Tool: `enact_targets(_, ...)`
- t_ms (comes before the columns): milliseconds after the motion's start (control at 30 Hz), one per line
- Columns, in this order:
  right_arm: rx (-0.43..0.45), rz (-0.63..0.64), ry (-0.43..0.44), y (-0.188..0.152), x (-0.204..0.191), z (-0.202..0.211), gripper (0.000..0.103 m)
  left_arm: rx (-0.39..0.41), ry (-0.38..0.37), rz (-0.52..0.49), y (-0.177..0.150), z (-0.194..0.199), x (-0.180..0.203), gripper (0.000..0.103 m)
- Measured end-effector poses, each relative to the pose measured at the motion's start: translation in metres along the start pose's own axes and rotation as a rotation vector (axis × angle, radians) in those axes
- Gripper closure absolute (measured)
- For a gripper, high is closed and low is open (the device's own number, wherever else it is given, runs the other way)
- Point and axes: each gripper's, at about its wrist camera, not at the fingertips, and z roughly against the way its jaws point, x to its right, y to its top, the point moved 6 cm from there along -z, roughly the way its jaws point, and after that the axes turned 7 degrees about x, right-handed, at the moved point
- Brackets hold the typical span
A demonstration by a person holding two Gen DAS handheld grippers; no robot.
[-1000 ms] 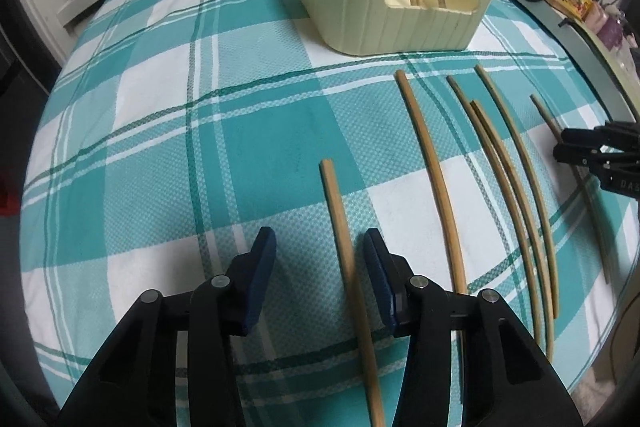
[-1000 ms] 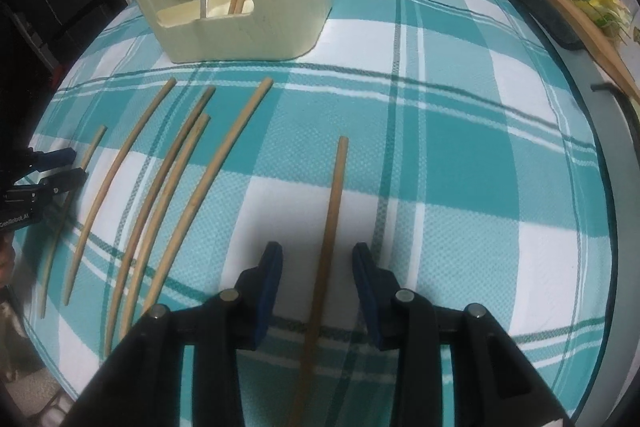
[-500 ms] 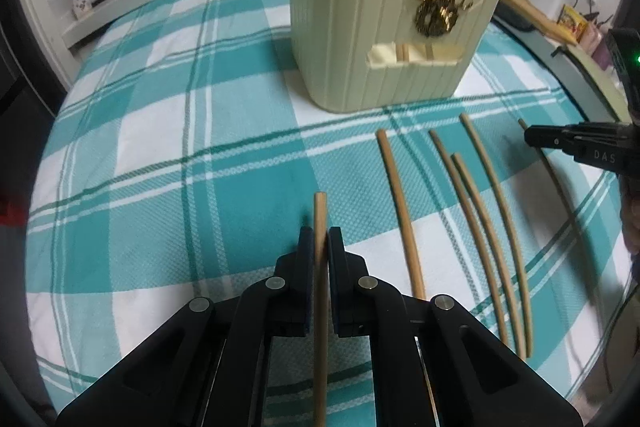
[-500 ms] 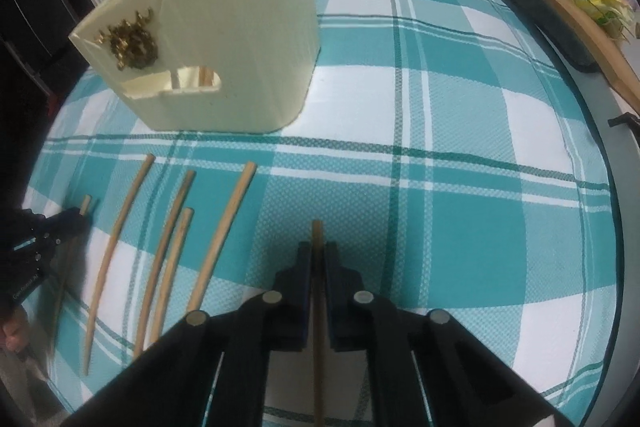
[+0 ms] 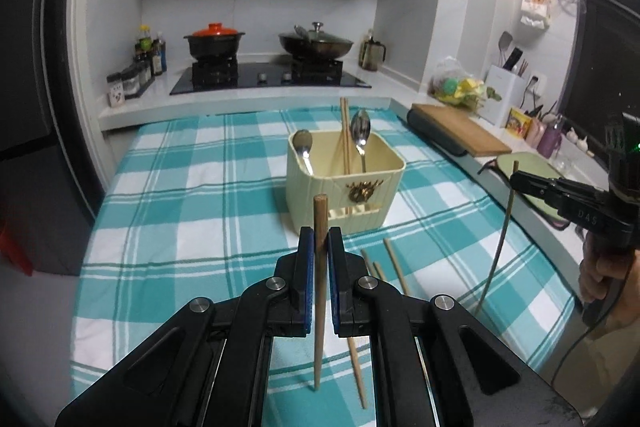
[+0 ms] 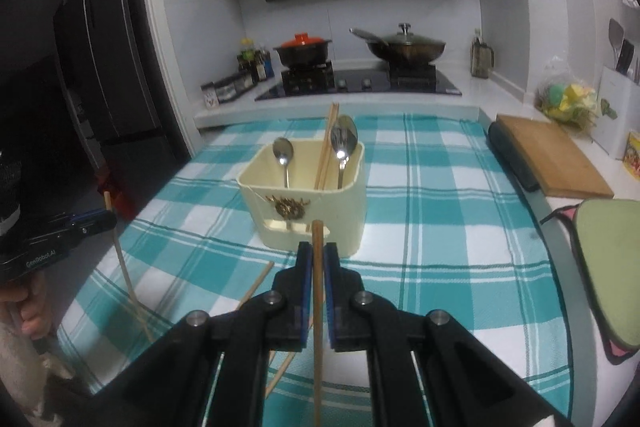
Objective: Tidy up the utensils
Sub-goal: 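Lift both chopsticks and carry them over the cream holder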
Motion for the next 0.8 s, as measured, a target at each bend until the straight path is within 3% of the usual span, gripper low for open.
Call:
enact_targets(300, 0.198, 0.089, -0.034, 0.027, -0.033, 0.052, 0.097, 0.079, -0.025, 0.022, 0.017, 0.027, 0.011, 0.098)
enact_targets(667, 0.186, 0.044, -0.002, 0.033, -0.028, 0.045, 0.097, 0.052, -0.036, 0.053, 0.017, 0.021, 0.003, 0.098)
enact_targets(800, 0.178, 0.032, 0.006, 0.043, -0.024, 0.036, 0.097, 0.064, -0.042, 0.061, 0.039, 0.018, -0.003, 0.098)
